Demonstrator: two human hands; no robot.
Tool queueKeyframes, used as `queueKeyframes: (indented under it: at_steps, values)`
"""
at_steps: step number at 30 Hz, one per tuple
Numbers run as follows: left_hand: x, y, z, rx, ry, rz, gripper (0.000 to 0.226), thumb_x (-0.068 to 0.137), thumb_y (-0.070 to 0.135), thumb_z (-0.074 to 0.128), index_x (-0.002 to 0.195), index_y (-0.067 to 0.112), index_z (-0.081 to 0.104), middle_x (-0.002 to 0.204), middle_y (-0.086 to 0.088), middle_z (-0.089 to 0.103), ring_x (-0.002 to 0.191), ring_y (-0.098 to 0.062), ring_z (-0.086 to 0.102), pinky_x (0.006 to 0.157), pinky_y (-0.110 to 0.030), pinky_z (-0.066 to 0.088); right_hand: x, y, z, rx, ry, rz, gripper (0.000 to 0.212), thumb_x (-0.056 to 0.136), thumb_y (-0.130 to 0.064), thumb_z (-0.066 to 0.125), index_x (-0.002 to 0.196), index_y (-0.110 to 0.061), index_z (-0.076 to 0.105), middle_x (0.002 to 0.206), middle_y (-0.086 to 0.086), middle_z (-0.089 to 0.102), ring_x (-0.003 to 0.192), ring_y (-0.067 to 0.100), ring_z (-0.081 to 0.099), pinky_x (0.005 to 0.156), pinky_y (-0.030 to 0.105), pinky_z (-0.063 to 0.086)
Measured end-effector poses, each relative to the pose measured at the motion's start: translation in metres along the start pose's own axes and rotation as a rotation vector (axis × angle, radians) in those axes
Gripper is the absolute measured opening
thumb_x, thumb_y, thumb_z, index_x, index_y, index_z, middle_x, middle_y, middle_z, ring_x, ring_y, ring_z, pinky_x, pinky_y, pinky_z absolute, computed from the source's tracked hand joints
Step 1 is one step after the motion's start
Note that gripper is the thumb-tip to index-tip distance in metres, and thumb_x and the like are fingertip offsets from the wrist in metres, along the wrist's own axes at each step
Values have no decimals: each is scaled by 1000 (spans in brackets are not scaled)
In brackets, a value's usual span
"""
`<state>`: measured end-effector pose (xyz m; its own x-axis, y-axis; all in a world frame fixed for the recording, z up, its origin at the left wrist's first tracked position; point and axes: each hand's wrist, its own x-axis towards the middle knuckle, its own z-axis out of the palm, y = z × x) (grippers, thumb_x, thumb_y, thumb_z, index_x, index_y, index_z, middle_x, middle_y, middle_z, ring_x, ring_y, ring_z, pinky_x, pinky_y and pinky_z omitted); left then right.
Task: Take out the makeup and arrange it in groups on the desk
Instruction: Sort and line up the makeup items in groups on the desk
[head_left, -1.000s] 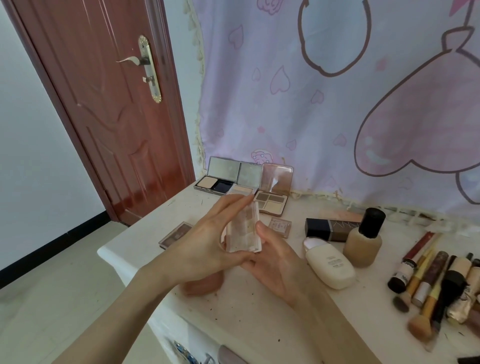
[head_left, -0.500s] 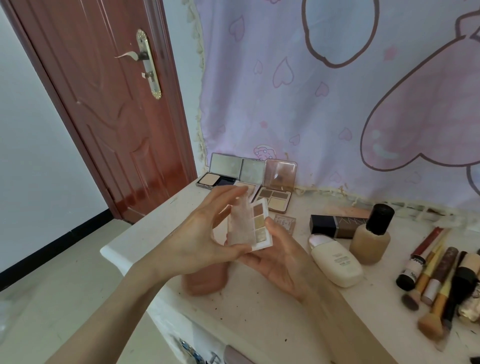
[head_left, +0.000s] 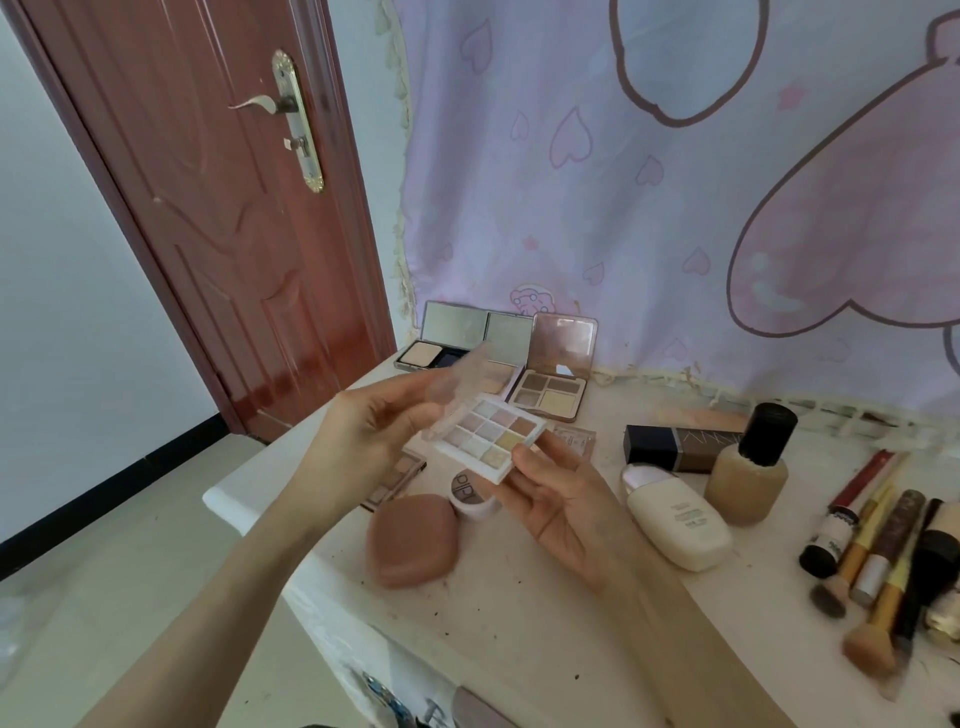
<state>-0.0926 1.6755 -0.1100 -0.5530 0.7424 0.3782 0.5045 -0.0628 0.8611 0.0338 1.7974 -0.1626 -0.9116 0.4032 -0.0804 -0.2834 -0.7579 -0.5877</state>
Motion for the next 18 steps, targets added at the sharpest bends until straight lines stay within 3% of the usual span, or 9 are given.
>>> queueKeyframes:
  at_steps: [2,4,10,14,16,18]
  values:
    - [5,-7,-1,-115,127,-82,24,86,0,56,108,6,65,97,8,71,91,-11,68,82,-20,53,1,3,2,-17,49,-2,31,81,8,53,110,1,60,104,19,69,88,25,70,67,30,59]
    - [14,-14,-4,-234,219,-159,19,89,-1,53,104,3,63,92,-2,72,84,-17,70,76,-24,57,2,6,4,-41,78,12,27,86,9,49,111,6,59,105,21,69,87,25,71,66,30,59]
    - [50,-29,-24,-351,313,-303,15,93,3,49,97,0,63,69,-1,72,65,-14,69,65,-23,58,12,10,9,-317,189,-66,16,94,-3,50,105,-1,61,99,17,71,91,22,70,80,30,57]
    - [77,-42,-42,-347,387,-370,14,93,5,50,96,2,64,68,-5,69,55,-12,67,52,-21,55,26,16,5,-1222,254,-382,24,96,-16,48,114,-22,62,113,-11,64,104,1,58,95,17,44]
    - [90,-53,-49,-340,406,-407,13,92,5,52,94,5,64,60,0,69,52,-10,66,48,-20,53,32,20,3,-1624,145,-449,30,97,-25,45,125,-25,58,123,-18,54,115,-5,45,98,7,28]
    - [103,-66,-54,-316,419,-432,12,92,5,52,92,4,64,56,2,69,51,-10,66,45,-19,52,39,26,-3,-1811,45,-434,35,98,-32,43,130,-27,53,136,-16,47,128,-3,35,104,9,22]
